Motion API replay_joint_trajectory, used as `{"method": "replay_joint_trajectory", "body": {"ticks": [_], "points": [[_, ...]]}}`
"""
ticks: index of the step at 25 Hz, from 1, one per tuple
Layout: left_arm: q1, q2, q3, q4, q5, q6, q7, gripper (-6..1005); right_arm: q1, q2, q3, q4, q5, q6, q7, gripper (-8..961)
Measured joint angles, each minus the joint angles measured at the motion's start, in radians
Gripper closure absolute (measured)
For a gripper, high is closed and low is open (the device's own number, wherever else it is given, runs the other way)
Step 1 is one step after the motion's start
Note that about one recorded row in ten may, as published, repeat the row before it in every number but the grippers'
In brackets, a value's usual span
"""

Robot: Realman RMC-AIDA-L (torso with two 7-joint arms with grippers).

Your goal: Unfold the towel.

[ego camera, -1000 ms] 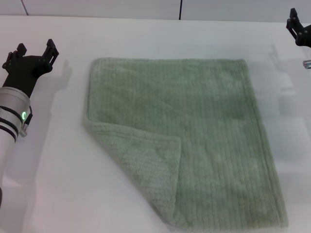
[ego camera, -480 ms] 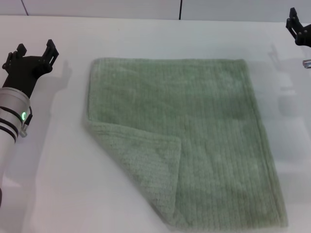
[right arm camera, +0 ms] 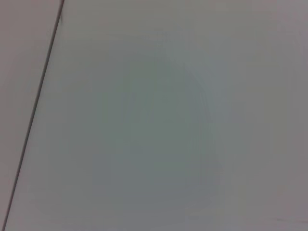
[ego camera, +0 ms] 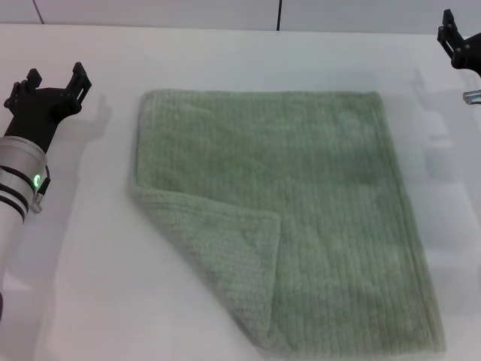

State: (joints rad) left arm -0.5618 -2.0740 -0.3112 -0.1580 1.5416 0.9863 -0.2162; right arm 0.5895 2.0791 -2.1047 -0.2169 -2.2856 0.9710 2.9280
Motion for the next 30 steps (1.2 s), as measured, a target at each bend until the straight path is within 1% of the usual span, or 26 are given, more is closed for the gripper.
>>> {"method": "replay_joint_trajectory", "body": {"ticks": [4, 8, 9, 10, 13, 14, 15, 18, 20, 23, 24, 25, 28, 29, 30], "points": [[-0.002, 0.001, -0.001, 0.0, 0.0, 0.0, 0.0, 200, -0.006, 0.003, -0.002, -0.002, 0.0, 0.0, -0.001, 154], [-0.002, 0.001, -0.002, 0.003, 0.0, 0.0, 0.0, 201, -0.01, 0.004, -0.003, -0.022, 0.0, -0.018, -0.001, 299], [-0.002, 0.002, -0.002, 0.006, 0.0, 0.001, 0.0, 201, -0.011, 0.004, -0.003, -0.044, 0.0, -0.054, -0.001, 335], [-0.002, 0.002, -0.002, 0.006, 0.0, 0.001, 0.0, 201, -0.011, 0.004, -0.003, -0.044, 0.0, -0.054, -0.001, 377], [-0.004, 0.003, -0.003, 0.01, 0.0, 0.002, 0.0, 200, -0.019, 0.0, 0.004, -0.117, 0.0, -0.154, -0.011, 502], [-0.004, 0.003, -0.003, 0.011, 0.0, 0.002, 0.0, 200, -0.03, -0.004, 0.015, -0.193, 0.001, -0.243, -0.052, 544], [-0.004, 0.004, -0.003, 0.011, 0.0, 0.002, 0.0, 200, -0.03, -0.004, 0.015, -0.193, 0.001, -0.243, -0.052, 584], [-0.004, 0.005, -0.003, 0.013, 0.0, 0.004, 0.0, 201, -0.058, -0.005, 0.068, -0.335, 0.001, -0.387, -0.173, 705], [-0.004, 0.005, -0.003, 0.014, 0.0, 0.005, 0.0, 201, -0.09, -0.002, 0.127, -0.461, 0.003, -0.512, -0.282, 785], [-0.004, 0.005, -0.003, 0.014, 0.0, 0.007, 0.0, 201, -0.138, 0.002, 0.216, -0.628, 0.007, -0.718, -0.389, 850], [-0.004, 0.005, -0.003, 0.014, 0.0, 0.008, 0.0, 201, -0.16, 0.002, 0.276, -0.721, 0.007, -0.862, -0.406, 871], [-0.003, 0.005, -0.004, 0.014, 0.0, 0.011, 0.0, 201, -0.16, 0.002, 0.276, -0.721, 0.007, -0.862, -0.406, 893], [-0.002, 0.005, -0.004, 0.014, 0.0, 0.014, 0.0, 201, -0.173, 0.001, 0.382, -0.838, 0.007, -1.106, -0.412, 958], [-0.002, 0.005, -0.003, 0.014, 0.0, 0.014, -0.002, 201, -0.164, -0.001, 0.455, -0.889, 0.007, -1.283, -0.411, 957], [-0.002, 0.005, -0.003, 0.014, 0.0, 0.014, -0.002, 200, -0.164, -0.001, 0.455, -0.889, 0.007, -1.283, -0.411, 957]]}}
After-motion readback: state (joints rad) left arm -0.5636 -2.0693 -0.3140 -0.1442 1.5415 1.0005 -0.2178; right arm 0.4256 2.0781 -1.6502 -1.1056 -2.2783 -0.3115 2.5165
